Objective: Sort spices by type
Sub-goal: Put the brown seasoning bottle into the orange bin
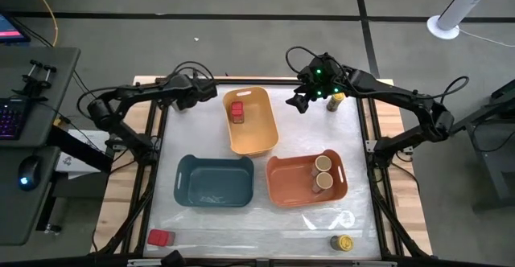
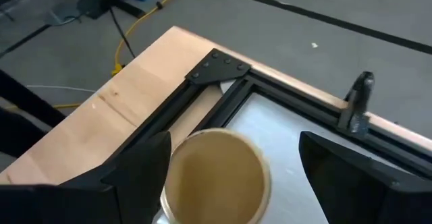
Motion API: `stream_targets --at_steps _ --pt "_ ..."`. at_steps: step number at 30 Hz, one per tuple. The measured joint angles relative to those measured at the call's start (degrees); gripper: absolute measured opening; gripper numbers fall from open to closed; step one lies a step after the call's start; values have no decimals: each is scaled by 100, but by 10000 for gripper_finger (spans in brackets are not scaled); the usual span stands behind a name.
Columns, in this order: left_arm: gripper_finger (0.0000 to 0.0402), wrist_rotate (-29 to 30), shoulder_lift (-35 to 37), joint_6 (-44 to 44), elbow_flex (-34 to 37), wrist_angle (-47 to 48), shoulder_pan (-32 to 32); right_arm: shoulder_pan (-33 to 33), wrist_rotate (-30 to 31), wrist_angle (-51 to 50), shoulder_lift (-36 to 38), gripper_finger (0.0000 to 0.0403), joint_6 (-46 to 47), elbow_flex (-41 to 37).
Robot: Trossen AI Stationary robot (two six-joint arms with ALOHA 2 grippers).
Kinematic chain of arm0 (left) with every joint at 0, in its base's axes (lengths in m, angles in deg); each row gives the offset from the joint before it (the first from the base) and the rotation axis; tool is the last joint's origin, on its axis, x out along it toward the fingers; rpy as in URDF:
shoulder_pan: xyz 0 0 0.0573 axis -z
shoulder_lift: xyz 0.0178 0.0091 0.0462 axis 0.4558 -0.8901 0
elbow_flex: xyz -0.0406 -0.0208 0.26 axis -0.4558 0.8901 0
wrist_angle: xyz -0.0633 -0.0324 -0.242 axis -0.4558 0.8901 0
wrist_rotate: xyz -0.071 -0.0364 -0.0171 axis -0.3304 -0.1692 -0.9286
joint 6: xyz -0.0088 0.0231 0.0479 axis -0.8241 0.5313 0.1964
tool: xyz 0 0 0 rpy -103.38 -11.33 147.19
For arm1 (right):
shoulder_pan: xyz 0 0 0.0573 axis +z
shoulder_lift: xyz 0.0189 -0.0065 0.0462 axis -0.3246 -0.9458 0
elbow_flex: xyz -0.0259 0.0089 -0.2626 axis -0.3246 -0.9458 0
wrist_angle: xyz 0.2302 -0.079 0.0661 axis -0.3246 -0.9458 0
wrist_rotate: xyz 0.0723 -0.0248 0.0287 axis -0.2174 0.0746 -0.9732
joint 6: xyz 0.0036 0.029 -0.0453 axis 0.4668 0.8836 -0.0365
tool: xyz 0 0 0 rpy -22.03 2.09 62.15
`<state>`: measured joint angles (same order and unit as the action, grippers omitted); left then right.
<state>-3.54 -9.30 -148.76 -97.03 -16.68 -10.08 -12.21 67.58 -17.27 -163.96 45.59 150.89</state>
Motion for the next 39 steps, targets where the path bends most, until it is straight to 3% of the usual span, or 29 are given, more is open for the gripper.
stream_targets --at_steps 9,31,39 --pt "314 -3 -311 -989 1 634 182 0 3 -37 0 319 0 0" --pt "313 -73 -1172 -1408 0 533 76 0 2 -170 2 319 151 0" --pt "270 -25 -1258 -1435 -9 519 41 0 2 -172 2 319 152 0"
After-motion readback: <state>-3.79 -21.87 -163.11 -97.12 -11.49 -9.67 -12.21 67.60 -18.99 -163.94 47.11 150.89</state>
